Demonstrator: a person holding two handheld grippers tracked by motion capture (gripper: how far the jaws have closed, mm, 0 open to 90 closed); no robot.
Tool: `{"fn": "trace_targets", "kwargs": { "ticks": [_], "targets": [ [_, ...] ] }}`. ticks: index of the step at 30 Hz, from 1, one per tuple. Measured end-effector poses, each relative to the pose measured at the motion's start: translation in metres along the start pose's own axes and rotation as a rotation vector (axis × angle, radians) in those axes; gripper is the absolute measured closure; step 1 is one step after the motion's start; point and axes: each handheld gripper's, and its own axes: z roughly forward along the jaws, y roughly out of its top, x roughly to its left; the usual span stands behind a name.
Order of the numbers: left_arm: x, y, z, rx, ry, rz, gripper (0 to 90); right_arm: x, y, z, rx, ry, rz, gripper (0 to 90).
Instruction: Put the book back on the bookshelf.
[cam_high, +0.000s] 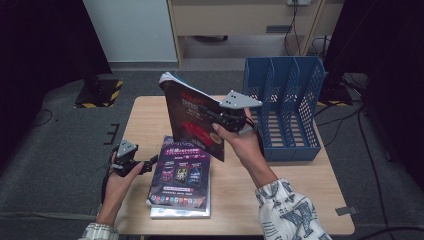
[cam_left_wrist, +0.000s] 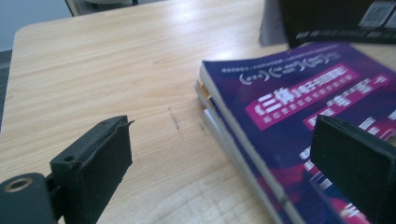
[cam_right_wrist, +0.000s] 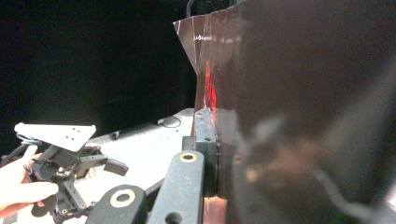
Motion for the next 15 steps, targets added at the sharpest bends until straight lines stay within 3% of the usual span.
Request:
{"fn": "trace_targets", "kwargs": {
  "ticks": [4,9,15],
  "targets": [
    [0.0036,-0.0024,0.0001,0.002,0.007,-0.012,5.4,-0.0014,0.0024,-0.0029,-0.001,-0.010,0.007,86.9],
    [0.0046,-0.0063,0.0011,0.037,0.036,-0.007,5.5,-0.0014,0.0060,-0.0071,0.001,-0.025,0.007,86.9],
    [0.0102,-0.0094,0.0023,0.050,0.059,-0.035,5.5,-0.0025,0.0100,-0.0105,0.005,-0.039,0.002,87.0]
  ]
}}
